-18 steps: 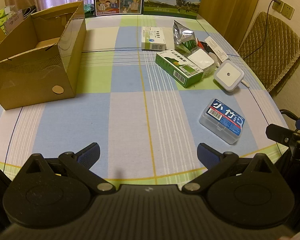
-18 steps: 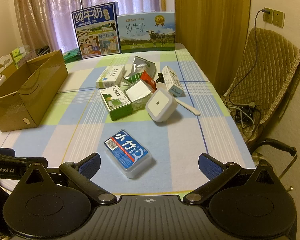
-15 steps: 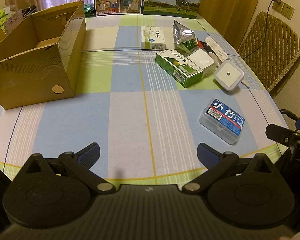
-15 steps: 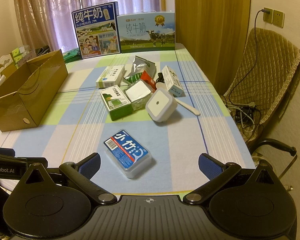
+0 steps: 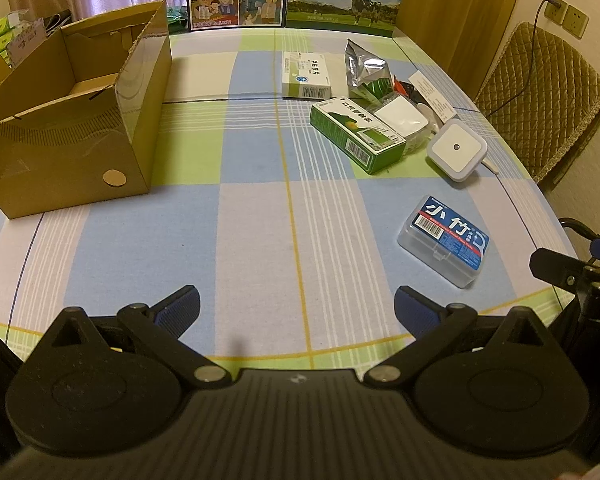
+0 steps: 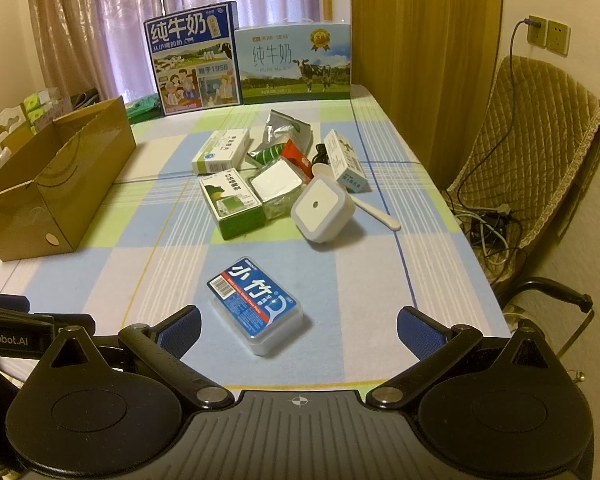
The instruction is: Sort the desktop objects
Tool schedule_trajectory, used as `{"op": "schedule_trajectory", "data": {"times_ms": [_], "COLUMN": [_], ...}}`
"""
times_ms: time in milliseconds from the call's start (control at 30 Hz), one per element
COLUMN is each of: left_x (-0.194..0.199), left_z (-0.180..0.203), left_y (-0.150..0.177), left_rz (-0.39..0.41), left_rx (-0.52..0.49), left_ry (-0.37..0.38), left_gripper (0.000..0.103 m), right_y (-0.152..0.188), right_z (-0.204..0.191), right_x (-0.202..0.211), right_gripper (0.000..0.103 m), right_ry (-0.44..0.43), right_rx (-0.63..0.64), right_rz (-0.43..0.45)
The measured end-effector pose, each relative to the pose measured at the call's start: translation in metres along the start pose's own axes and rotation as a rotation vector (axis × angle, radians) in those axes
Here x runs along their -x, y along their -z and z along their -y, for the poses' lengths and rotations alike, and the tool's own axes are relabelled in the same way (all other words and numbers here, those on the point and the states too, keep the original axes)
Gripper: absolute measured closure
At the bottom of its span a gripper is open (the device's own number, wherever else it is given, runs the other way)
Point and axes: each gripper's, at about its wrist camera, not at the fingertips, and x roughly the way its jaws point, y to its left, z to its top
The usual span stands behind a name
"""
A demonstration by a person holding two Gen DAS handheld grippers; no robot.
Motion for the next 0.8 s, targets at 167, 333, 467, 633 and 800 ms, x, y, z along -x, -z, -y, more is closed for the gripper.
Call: {"op": "schedule_trajectory", "data": {"times_ms": [167, 333, 467, 633, 800], "left_x": [-0.0010, -0.0016, -0.0020, -0.0017, -0.0020], "left_z": [0.0013, 0.0012, 0.0015, 0.0023, 0.0023], "left_y": [0.0017, 0.0018, 0.0011, -0.0005, -0.0012], "left_rz": [-0.004, -0.005, -0.008, -0.007, -0.002], "left_rx": [0.000, -0.001, -0.006, -0.014, -0.031], "left_ry": [0.001, 0.000, -0.002, -0.010, -0.029], "left_gripper": [0.001, 0.001, 0.001, 0.001, 0.001], "right_y": [0.0029, 0.0006, 0.0006, 0.0002, 0.0001], "right_z": [-0.0032, -0.0029, -0.0027, -0.0026, -0.0024], "right_x": [-0.0032, -0.0030, -0.0029, -0.0027, -0.0028], "right_gripper": [0.002, 0.002, 0.002, 0.002, 0.002], "right_ry": [0.000, 0.001, 0.001, 0.002, 0.002], "right_rx": [0.005, 0.007, 0.007, 0.007, 0.008], "right_rz": [-0.004, -0.007, -0.007, -0.008, -0.008]}}
